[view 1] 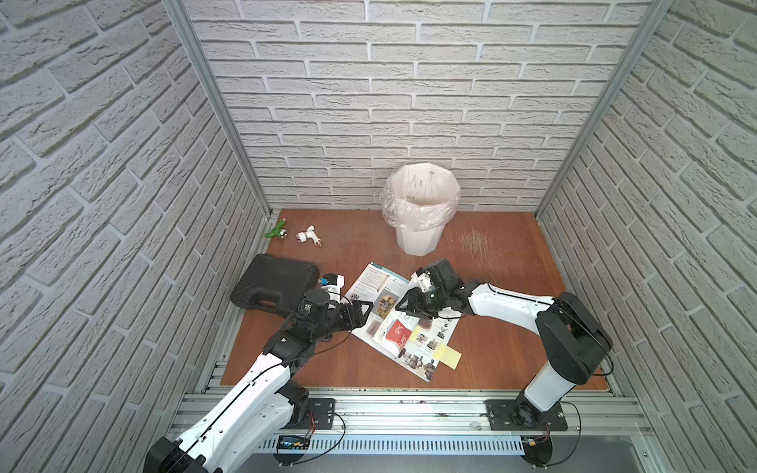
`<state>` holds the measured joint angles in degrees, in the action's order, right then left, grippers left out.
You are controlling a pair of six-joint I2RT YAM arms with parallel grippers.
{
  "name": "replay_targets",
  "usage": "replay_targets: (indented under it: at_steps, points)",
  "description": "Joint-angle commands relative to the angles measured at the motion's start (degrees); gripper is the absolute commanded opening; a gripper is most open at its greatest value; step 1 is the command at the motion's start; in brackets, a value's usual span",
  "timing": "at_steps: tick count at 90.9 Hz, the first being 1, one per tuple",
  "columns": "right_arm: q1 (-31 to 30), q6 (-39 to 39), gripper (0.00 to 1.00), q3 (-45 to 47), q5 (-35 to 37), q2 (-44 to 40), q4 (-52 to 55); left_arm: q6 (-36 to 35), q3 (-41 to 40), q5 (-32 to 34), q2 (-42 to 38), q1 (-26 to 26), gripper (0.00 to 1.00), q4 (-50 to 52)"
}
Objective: Peel off the used sticky note
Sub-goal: Turn the page of the book at the center of the board.
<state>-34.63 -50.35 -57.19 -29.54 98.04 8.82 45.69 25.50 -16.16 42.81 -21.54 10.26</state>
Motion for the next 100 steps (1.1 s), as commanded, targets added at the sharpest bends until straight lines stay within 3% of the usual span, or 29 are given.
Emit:
replay_targets:
  at_steps: [1,29,68,100]
  points:
    - [-0.81,2.34,0.53,-4.27,0.10,3.47,0.11,-2.04,1.67,0.03,-1.14,0.27,0.76,2.45]
    - [-1.58,7.01,0.52,-20.36,-0.86,18.20,1.82,-2.01,2.24,-1.53,-2.39,-0.74,0.76,1.88]
    - [-1.50,9.30,0.51,-29.99,-3.33,28.73,0.28,-0.56,0.95,1.13,-1.77,-4.97,0.77,0.31]
    - [-1.57,9.45,0.50,-35.27,-4.18,31.95,1.72,-0.88,5.89,3.48,13.80,-14.61,0.78,-8.50]
